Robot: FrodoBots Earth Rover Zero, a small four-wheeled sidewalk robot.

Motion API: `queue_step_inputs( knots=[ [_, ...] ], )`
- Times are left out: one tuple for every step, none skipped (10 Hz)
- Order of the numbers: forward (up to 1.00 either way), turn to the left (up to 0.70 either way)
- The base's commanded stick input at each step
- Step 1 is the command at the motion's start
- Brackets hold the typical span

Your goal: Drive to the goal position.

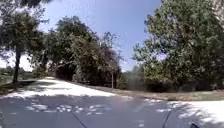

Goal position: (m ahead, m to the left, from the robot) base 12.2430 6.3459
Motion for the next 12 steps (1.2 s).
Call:
queue_step_inputs(
  knots=[
    [0.0, 0.7],
    [0.0, 0.7],
    [0.0, 0.7],
    [0.0, 0.7],
    [0.0, 0.7],
    [0.0, 0.7],
    [0.0, 0.7],
    [0.0, 0.7],
    [0.0, 0.7],
    [0.0, 0.7],
    [0.0, 0.7],
    [0.0, 0.7]
  ],
)
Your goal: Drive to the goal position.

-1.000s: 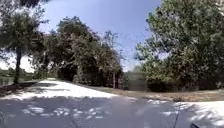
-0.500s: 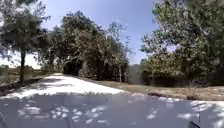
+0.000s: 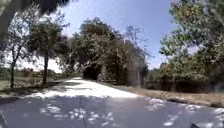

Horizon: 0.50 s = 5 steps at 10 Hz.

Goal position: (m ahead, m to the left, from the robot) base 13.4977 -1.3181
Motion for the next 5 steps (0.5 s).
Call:
queue_step_inputs(
  knots=[
    [0.0, 0.7],
    [0.0, 0.7],
    [0.0, 0.7],
    [0.0, 0.7],
    [0.0, 0.7]
  ],
)
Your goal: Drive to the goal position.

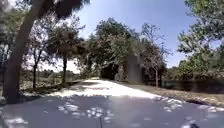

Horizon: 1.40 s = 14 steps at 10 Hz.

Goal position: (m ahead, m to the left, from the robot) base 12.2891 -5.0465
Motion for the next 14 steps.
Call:
queue_step_inputs(
  knots=[
    [0.0, 0.7],
    [0.0, 0.11],
    [0.0, 0.0],
    [0.0, 0.0],
    [0.0, 0.0],
    [0.0, 0.0],
    [0.0, 0.0],
    [0.0, 0.0],
    [0.0, 0.0],
    [0.0, 0.0],
    [0.0, 0.0],
    [0.12, 0.0],
    [0.45, 0.0],
    [0.7, 0.0]
  ],
)
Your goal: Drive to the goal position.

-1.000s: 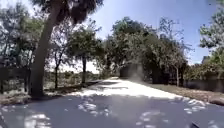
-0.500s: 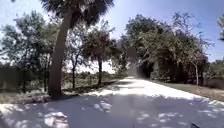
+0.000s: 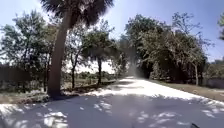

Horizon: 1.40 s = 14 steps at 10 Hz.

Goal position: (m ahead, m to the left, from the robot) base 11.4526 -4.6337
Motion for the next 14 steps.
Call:
queue_step_inputs(
  knots=[
    [0.7, 0.0],
    [0.7, 0.0],
    [0.7, 0.0],
    [0.7, 0.0],
    [0.7, 0.0],
    [0.7, 0.0],
    [0.7, 0.0],
    [0.7, 0.0],
    [0.7, 0.0],
    [0.7, 0.0],
    [0.7, -0.08],
    [0.7, -0.14],
    [0.7, -0.14],
    [0.7, -0.14]
  ],
)
